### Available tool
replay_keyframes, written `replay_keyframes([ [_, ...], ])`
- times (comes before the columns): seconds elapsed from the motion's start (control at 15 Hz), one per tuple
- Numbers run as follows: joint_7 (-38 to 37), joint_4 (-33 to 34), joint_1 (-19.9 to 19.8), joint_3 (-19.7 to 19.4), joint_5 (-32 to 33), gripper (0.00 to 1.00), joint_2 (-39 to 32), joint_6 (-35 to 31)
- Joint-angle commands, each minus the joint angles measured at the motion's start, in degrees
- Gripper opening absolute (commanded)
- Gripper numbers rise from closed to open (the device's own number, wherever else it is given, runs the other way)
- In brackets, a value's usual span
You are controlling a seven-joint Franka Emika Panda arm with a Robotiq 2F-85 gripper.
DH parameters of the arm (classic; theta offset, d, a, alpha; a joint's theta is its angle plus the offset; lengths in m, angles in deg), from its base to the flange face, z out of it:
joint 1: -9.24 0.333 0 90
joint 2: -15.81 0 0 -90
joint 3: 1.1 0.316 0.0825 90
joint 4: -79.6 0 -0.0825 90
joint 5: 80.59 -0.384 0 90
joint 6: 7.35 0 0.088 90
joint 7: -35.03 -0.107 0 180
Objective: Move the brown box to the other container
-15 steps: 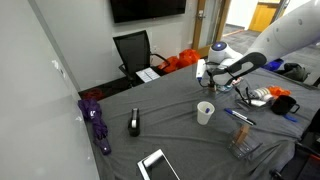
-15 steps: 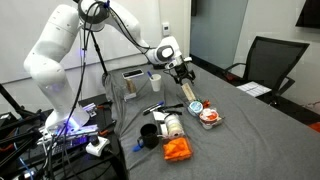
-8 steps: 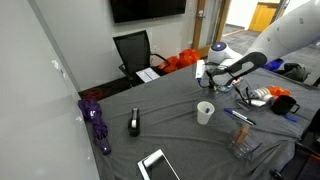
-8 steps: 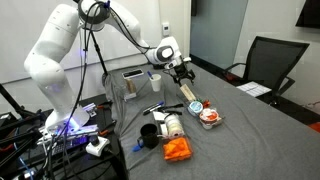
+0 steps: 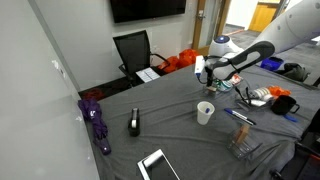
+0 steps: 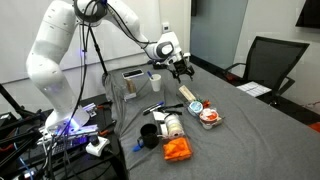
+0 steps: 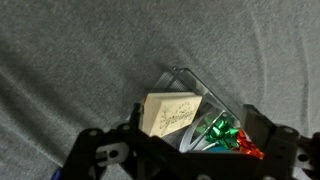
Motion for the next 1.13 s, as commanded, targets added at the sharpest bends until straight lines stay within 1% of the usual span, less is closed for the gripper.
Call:
replay_keyframes([
  [0.0,5.6,-3.4,-4.8,6.0,-1.6,1.00,6.8,1.9],
  [0.2,9.3,-4.4,-7.5,9.1,-2.7,1.00,9.9,3.8],
  [0.47,13.4,-5.8,-9.9,11.7,-4.1,1.00,13.2,7.1],
  [1.07,18.4,-10.4,-11.2,13.4,-4.2,1.00,19.3,10.2],
])
